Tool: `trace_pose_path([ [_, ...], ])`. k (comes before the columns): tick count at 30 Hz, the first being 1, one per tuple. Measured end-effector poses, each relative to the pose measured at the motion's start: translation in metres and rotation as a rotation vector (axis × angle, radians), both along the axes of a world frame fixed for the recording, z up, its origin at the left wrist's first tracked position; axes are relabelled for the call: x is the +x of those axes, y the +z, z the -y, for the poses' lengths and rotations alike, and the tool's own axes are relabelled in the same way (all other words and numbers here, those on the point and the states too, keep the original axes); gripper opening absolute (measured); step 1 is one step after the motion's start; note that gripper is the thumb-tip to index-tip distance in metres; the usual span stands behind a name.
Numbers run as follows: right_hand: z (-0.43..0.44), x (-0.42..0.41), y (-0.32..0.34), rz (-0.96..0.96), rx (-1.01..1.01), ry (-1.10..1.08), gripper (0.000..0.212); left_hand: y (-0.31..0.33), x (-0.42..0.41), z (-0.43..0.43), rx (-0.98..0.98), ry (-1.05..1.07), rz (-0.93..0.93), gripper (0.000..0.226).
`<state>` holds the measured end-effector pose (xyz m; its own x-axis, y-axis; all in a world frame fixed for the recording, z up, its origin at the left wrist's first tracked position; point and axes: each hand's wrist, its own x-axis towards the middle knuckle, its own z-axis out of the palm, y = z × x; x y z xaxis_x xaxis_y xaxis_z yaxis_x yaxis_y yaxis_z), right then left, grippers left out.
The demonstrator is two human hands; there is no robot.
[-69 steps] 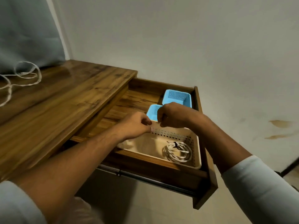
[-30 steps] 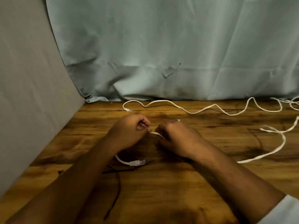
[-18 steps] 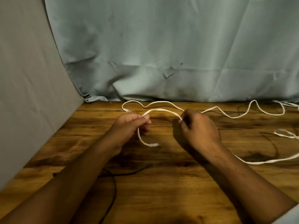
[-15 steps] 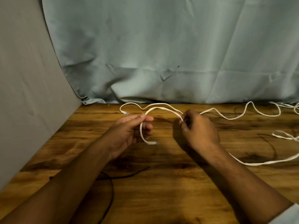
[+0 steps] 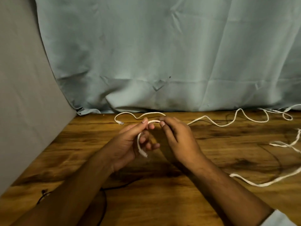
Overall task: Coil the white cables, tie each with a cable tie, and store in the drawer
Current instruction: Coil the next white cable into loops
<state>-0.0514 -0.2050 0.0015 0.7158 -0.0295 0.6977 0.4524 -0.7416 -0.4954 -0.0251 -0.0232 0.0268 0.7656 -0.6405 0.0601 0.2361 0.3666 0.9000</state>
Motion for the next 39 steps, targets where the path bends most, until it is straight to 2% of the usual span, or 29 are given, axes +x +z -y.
trace_pose_path([
  [4, 0.001, 0.000, -0.005, -0.104, 0.061, 0.002, 0.015, 0.021, 0.008, 0.004, -0.208, -0.155, -0.082, 0.035],
  [6, -0.002, -0.002, -0.006, -0.191, 0.010, 0.001, 0.021, 0.029, 0.012, 0.013, -0.266, -0.187, -0.076, 0.041],
  [9, -0.007, -0.007, -0.002, -0.286, -0.082, -0.018, 0.033, 0.035, 0.016, 0.031, -0.306, -0.120, -0.062, 0.049],
  [11, -0.006, -0.009, -0.001, -0.322, -0.141, -0.043, 0.037, 0.036, 0.021, 0.040, -0.325, -0.059, -0.071, 0.039],
  [13, -0.006, -0.010, -0.002, -0.365, -0.190, -0.061, 0.028, 0.031, 0.029, 0.044, -0.344, -0.003, -0.079, 0.023],
  [17, -0.013, -0.014, -0.003, -0.464, -0.318, -0.090, 0.021, 0.023, 0.039, 0.041, -0.143, 0.079, 0.004, 0.028],
  [20, -0.013, -0.014, 0.000, -0.463, -0.389, -0.139, 0.023, 0.015, 0.043, 0.041, -0.094, 0.149, 0.063, 0.031],
  [22, -0.011, -0.015, 0.003, -0.446, -0.458, -0.164, 0.023, 0.012, 0.043, 0.041, -0.038, 0.188, 0.132, 0.032],
  [25, -0.009, -0.020, 0.009, -0.364, -0.633, -0.210, 0.026, 0.008, 0.044, 0.041, 0.199, 0.201, 0.300, 0.037],
  [28, -0.006, -0.022, 0.021, -0.239, -0.731, -0.240, 0.024, 0.004, 0.047, 0.042, 0.373, 0.203, 0.408, 0.027],
  [31, 0.001, -0.026, 0.030, -0.142, -0.726, -0.223, 0.024, 0.001, 0.049, 0.041, 0.584, 0.214, 0.585, 0.027],
  [34, 0.009, -0.028, 0.033, -0.022, -0.639, -0.183, 0.030, 0.006, 0.046, 0.034, 0.729, 0.149, 0.660, 0.031],
  [37, 0.019, -0.023, 0.029, 0.088, -0.565, -0.245, 0.031, 0.013, 0.040, 0.028, 0.712, -0.024, 0.610, 0.034],
  [39, 0.023, -0.020, 0.024, 0.126, -0.462, -0.261, 0.035, 0.014, 0.036, 0.027, 0.631, -0.112, 0.493, 0.032],
])
